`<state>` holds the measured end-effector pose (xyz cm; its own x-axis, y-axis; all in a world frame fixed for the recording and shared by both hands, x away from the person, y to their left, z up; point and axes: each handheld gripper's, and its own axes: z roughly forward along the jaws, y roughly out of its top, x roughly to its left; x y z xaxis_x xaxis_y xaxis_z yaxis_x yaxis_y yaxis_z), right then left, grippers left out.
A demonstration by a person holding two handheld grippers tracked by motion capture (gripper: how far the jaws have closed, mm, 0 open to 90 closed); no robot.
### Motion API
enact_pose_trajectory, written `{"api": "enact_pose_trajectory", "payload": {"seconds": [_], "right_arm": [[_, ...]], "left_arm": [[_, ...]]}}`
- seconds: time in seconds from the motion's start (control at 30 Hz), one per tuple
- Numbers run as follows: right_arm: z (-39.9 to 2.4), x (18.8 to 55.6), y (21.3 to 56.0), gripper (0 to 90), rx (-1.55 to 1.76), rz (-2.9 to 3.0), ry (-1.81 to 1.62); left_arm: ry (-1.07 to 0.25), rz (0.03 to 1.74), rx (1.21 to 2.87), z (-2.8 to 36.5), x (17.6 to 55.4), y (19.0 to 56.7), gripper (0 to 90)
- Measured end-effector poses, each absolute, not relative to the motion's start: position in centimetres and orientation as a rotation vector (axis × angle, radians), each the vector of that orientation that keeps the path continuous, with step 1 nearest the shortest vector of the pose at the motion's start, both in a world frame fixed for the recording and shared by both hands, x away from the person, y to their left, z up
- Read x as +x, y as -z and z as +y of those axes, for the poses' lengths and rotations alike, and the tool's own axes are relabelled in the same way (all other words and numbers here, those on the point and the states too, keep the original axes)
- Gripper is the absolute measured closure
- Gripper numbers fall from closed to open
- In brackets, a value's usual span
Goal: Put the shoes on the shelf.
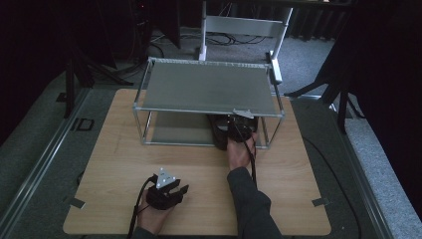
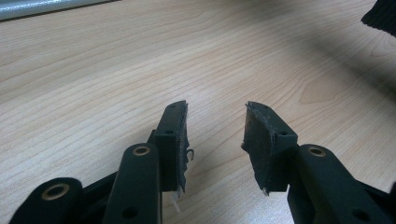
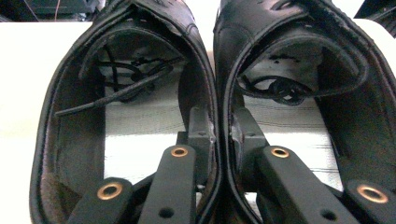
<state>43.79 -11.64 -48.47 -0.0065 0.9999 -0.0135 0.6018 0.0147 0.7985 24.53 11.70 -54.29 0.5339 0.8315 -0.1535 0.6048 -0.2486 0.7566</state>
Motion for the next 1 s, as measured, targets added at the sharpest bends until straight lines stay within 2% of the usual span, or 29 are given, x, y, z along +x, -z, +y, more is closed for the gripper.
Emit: {"api": "enact_pose_trajectory", "payload": {"seconds": [0.5,0.57,0.8,1.0], "right_arm": [[-11.7,43.9,48.8,79.8,1.633,1.669,-0.835],[-11.8,43.8,48.7,73.9,1.624,1.664,-0.843],[-12.0,42.6,49.5,61.3,1.537,1.662,-0.914],[-12.0,41.0,49.0,59.6,1.47,1.629,-0.984]], "left_arm": [[-0.357,1.167,1.96,11.6,24.4,54.3,60.3],[-0.355,1.165,1.964,11.6,24.4,54.3,60.3],[-0.354,1.165,1.965,11.6,24.4,54.3,60.3],[-0.354,1.166,1.966,11.5,24.4,54.4,60.3]]}}
